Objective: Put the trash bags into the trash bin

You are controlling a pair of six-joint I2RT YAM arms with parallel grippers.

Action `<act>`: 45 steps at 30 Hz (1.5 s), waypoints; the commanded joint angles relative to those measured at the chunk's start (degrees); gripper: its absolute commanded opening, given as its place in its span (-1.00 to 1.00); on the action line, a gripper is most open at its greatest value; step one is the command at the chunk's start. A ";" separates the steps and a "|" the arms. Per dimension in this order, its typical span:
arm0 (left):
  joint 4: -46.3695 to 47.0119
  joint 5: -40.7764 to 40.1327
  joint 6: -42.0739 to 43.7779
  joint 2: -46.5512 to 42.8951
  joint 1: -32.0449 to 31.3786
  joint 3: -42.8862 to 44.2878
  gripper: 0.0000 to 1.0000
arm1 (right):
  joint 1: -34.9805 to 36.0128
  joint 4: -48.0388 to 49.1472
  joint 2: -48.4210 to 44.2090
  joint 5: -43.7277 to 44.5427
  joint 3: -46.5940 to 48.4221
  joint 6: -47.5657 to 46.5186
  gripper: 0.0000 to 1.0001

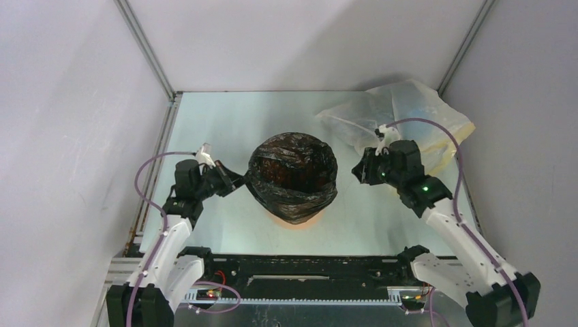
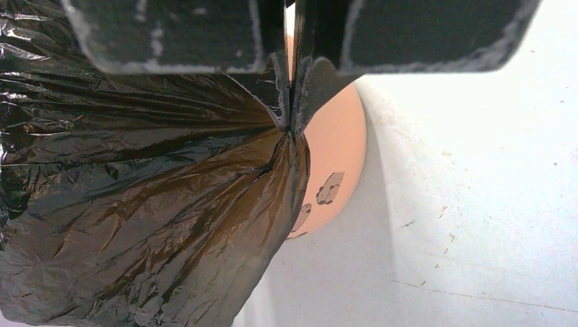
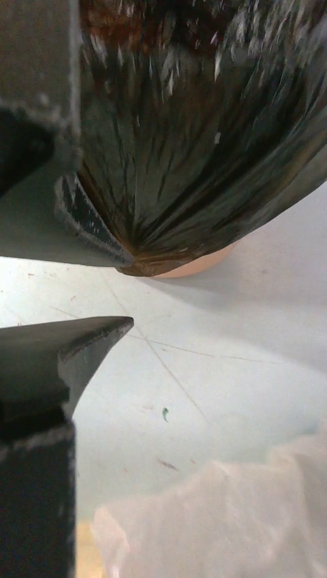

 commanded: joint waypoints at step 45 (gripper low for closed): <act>1.07 1.37 -3.15 -3.09 -0.02 -0.85 0.11 | 32.98 -25.12 39.79 6.36 42.06 -29.21 -1.00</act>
